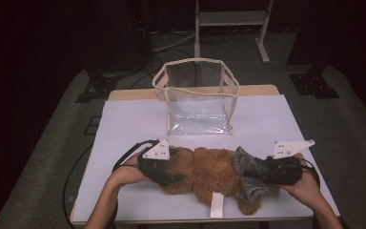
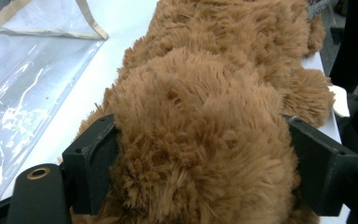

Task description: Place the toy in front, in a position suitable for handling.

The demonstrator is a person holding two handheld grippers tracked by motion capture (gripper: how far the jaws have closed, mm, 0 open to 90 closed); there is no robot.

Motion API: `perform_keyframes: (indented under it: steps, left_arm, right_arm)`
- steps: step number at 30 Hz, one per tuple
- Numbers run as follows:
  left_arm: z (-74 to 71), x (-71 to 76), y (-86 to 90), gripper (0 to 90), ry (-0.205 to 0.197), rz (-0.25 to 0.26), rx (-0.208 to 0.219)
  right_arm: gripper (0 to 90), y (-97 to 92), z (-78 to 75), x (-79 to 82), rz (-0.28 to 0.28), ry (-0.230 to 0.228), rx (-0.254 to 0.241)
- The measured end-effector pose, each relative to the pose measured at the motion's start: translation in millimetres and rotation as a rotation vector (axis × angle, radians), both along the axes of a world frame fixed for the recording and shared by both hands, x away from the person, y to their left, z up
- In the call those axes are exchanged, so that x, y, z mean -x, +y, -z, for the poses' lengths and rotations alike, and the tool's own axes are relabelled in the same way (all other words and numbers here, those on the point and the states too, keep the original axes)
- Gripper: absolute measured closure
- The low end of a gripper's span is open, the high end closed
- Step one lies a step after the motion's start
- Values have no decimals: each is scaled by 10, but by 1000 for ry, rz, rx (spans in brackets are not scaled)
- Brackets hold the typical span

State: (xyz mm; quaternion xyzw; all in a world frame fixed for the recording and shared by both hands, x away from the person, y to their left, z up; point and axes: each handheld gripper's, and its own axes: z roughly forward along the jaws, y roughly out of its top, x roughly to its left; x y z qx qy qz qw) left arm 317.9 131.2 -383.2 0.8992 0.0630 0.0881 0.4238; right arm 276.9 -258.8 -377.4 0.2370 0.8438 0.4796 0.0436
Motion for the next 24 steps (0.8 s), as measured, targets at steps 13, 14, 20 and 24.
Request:
perform_keyframes:
  steps: [13, 14, 20, 24]
  left_arm:
    - [1, 11, 70, 184, 16, 4, -1]
    - [1, 14, 68, 184, 8, 12, -2]
    - [9, 34, 57, 159, -1, 28, -7]
    - [25, 27, 127, 99, 0, 19, -13]
  right_arm:
    - [703, -123, 127, -28, 20, 63, -5]
    - [703, -124, 66, -65, 22, 51, -15]
    - [702, 171, -266, -293, -34, -19, -19]
    - [701, 353, -218, -357, -75, 6, 3]
